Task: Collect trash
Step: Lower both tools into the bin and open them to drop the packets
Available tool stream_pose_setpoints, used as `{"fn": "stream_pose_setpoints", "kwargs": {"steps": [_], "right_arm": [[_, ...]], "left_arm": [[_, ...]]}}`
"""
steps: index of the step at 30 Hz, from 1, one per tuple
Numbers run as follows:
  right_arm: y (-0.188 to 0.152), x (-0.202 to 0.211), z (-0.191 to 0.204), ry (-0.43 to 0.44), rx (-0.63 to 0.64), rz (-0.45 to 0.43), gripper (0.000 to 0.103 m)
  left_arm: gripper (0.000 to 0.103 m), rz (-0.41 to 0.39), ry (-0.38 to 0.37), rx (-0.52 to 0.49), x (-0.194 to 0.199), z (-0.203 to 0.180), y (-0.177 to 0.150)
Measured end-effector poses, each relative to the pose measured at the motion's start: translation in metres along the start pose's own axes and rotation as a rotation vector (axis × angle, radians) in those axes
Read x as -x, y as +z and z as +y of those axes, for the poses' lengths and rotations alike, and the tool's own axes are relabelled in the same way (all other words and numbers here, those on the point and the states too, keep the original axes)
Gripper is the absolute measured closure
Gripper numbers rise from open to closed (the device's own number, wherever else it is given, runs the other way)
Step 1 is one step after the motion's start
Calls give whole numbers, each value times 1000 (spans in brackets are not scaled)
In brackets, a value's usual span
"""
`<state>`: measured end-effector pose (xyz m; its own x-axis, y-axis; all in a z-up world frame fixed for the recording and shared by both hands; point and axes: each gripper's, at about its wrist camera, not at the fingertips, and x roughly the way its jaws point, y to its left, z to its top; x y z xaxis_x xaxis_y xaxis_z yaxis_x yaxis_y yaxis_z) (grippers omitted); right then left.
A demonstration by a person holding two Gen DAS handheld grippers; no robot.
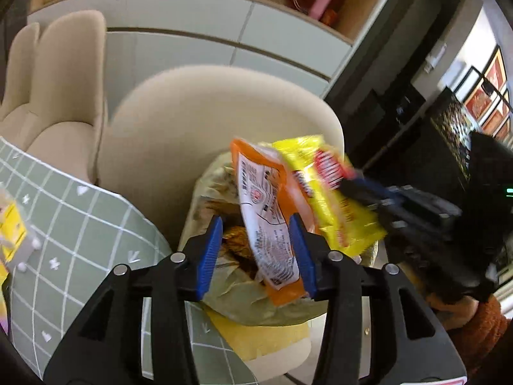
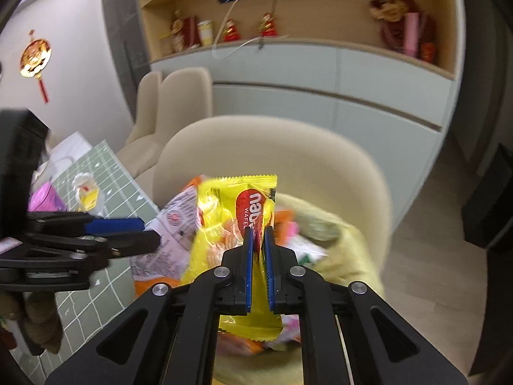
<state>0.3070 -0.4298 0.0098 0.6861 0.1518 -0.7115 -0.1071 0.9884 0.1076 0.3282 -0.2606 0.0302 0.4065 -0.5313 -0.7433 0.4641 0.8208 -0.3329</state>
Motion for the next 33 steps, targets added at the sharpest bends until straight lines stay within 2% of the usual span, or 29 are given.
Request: {"fn": "stream_pose_setpoints", "kwargs": {"steps": [3,7,11,12,17,19,20,22,25,28,33], "right_arm": [[-3,-28,10,38,50,94,95],[-17,-52,9,-33,122,197,95],[-24,-59,-8,-104,112,245,95],[-26,-59,-14,-99,93,252,95],[-28,-42,-25,-80,39,206,95],[-25,-29,-31,-78,14,167,95],[-23,-23,-34,-81,3,148,95],[-18,-9,-40,-98,-16,107,95],[-12,9,-46,-125,-24,52,95],[-6,21,-50,-137,-36,22,95],[3,32,-46,-91,-50,-9,95]], "left_arm": [[61,-33,16,19,15,7,-4],[61,-49,18,40,28,13,-12],[60,-45,15,45,30,16,-18],[60,-43,12,51,28,14,-21],[63,-32,-10,37,20,12,-20],[81,-31,-19,20,15,10,-15],[84,-18,-23,21,8,9,-12],[98,-5,-32,18,-2,6,-8],[103,18,-21,-26,-24,-5,-2],[103,47,-27,-82,-49,-21,5],[103,109,-26,-104,-81,-30,5]]}}
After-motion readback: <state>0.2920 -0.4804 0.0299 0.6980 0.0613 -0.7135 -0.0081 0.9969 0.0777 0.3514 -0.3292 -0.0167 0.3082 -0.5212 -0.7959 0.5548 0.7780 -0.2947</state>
